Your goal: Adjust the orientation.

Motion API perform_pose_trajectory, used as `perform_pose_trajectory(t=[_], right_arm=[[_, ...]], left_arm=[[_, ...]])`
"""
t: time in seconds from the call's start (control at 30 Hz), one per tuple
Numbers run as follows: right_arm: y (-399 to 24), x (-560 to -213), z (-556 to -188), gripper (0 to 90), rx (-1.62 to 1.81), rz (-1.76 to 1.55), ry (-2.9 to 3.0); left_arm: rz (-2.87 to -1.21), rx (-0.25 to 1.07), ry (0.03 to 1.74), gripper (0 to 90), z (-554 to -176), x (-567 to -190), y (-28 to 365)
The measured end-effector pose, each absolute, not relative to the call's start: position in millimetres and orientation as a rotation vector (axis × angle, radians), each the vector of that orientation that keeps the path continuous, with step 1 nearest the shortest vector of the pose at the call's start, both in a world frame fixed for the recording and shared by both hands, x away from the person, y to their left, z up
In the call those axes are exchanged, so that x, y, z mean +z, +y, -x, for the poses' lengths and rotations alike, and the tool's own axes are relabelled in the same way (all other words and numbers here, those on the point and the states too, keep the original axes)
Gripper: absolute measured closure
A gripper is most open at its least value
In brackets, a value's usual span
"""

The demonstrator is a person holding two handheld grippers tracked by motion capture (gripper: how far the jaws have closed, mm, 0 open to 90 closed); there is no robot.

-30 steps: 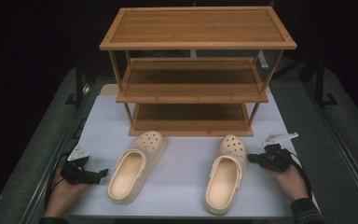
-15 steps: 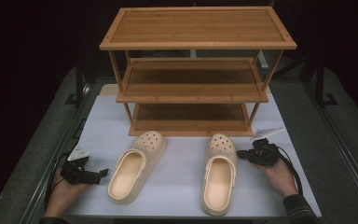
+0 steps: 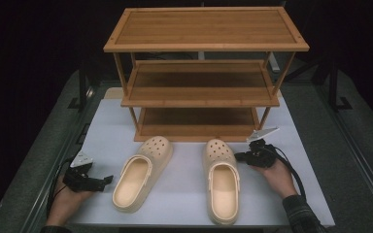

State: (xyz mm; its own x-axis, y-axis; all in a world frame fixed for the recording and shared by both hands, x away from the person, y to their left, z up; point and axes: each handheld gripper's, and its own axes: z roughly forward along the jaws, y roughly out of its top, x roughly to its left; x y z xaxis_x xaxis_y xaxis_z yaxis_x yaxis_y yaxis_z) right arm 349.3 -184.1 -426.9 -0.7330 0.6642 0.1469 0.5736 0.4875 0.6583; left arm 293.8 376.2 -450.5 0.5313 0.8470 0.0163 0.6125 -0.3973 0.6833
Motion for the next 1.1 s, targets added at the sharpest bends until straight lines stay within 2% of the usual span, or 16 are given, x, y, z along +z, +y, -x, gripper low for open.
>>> perform_pose_trajectory(t=[0.57,0.77,0.8,0.97,1.1], right_arm=[[-130.3,-424.1,-363.7,90.0,1.075,-0.974,2.65],[-134.7,-421.9,-362.1,89.6,1.097,-0.991,2.642],[-139.5,-420.8,-361.1,86.1,1.117,-0.999,2.627],[-149.7,-417.5,-355.5,82.0,1.135,-1.025,2.593],[-161.4,-412.4,-347.5,72.0,1.174,-1.037,2.545]], left_arm=[[-2.145,0.484,1.177,0.0,-293.9,-450.5,376.3],[-2.145,0.484,1.177,0.0,-293.9,-450.5,376.3],[-2.144,0.484,1.177,0.0,-293.9,-450.5,376.3],[-2.144,0.484,1.177,0.0,-293.9,-450.5,376.3],[-2.144,0.484,1.177,0.0,-293.8,-450.5,376.3]])
